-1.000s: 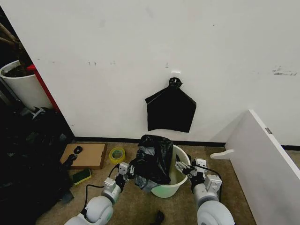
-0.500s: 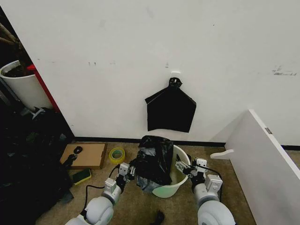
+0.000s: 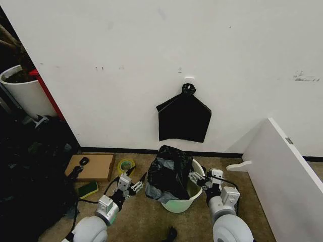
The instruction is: Place the garbage bag over the trash bin.
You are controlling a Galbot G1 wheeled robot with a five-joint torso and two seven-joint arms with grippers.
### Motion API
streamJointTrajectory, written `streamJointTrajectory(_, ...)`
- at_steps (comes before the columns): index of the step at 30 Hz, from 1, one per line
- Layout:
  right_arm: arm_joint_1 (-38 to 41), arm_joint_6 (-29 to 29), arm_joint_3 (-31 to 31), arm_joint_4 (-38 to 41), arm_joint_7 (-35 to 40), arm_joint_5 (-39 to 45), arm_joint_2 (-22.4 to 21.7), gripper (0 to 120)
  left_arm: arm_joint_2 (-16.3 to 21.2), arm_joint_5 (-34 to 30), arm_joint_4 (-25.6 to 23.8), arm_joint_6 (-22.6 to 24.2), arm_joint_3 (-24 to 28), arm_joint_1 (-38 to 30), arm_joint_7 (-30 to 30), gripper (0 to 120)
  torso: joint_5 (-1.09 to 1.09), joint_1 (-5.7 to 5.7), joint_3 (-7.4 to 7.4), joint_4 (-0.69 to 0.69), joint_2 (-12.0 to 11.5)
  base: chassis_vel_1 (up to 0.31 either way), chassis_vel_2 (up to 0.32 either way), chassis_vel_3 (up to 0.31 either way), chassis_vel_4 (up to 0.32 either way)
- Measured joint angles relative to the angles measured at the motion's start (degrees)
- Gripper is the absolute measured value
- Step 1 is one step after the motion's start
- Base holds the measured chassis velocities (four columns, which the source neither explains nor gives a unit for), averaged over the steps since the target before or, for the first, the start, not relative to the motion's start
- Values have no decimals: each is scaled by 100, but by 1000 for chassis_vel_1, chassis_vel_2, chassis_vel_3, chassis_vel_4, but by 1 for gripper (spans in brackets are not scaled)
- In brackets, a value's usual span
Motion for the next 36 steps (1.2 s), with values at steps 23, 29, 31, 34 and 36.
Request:
streamJointTrajectory(23,-28,-35,88,69,78,28,23,100,240,-1217,-254,2235,2375,-2347,-931,99,0,0,0,2,0,0,0,0,0)
streamJointTrajectory(29,3,-48,85,48,93,70,-16,100,40,-1431,-187,2753,2301,-2406,-1339,99,0,0,0,-1,0,0,0,0,0)
streamJointTrajectory(31,0,-50,84,48,94,71,-19,100,-22,-1547,-130,2853,2282,-2454,-1413,99,1,0,0,-1,0,0,0,0,0)
streamJointTrajectory(34,-9,-51,87,50,101,74,-28,100,-120,-1790,-7,3043,2257,-2535,-1540,98,0,0,0,-1,0,0,0,0,0)
streamJointTrajectory(36,-13,-53,88,57,106,81,-29,100,-159,-1804,84,3032,2251,-2584,-1536,98,0,0,0,0,0,0,0,0,0)
